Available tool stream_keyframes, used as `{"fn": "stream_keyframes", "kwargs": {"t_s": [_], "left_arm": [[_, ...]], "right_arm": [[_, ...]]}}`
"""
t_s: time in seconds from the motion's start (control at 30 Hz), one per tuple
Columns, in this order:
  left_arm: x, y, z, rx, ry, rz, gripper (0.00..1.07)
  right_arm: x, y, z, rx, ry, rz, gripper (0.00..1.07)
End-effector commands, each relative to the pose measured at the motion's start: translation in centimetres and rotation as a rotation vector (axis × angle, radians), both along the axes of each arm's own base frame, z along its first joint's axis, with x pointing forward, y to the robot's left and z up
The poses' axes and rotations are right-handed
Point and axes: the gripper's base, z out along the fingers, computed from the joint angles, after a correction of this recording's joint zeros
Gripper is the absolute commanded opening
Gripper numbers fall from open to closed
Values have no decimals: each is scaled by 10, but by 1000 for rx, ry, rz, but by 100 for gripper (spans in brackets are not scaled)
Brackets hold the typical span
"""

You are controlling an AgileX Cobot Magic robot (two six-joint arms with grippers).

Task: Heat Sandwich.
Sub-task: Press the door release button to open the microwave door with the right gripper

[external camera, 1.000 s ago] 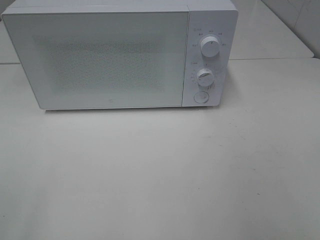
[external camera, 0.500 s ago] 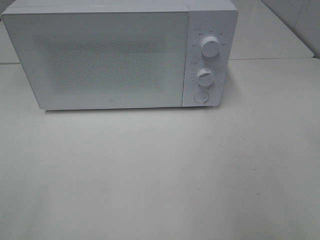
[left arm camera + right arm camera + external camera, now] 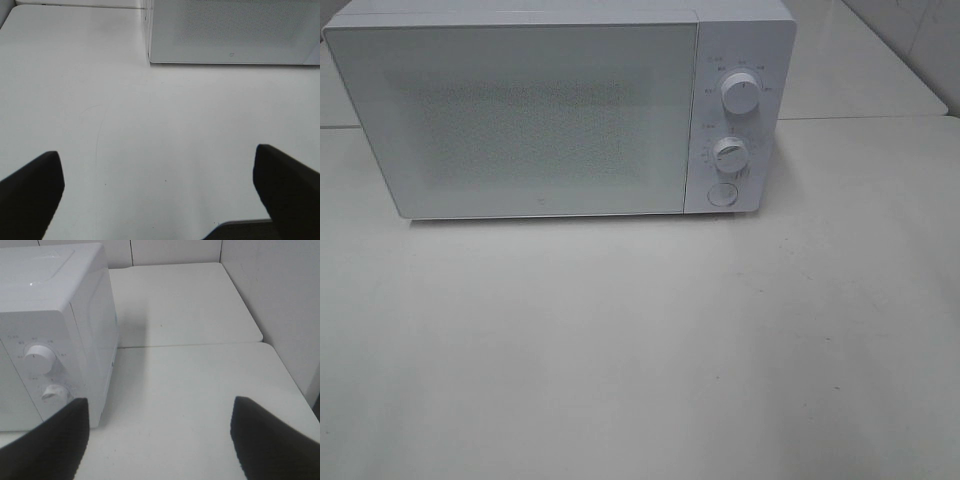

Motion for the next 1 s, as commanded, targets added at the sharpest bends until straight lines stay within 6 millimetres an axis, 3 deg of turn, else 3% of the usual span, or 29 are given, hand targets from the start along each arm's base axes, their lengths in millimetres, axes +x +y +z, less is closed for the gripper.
{"fn": "stream_keyframes", "kwargs": {"t_s": [0.03,0.33,0.53,0.8,1.0], "left_arm": [[-1,-1,0,-8,-21,-4,97],[-1,-1,0,-8,-21,-4,97],[-1,-1,0,-8,-21,-4,97],[-1,-1,0,-8,-21,-4,97],[-1,-1,0,-8,-21,-4,97]], "right_arm": [[13,1,-5,-3,-75,9,76],[44,3,-46,-26,-129,35,76],[54,3,-69,6,-138,-1,76],[63,25,-104,-30,-119,-2,76],[68,42,-119,-40,-94,29,76]]}}
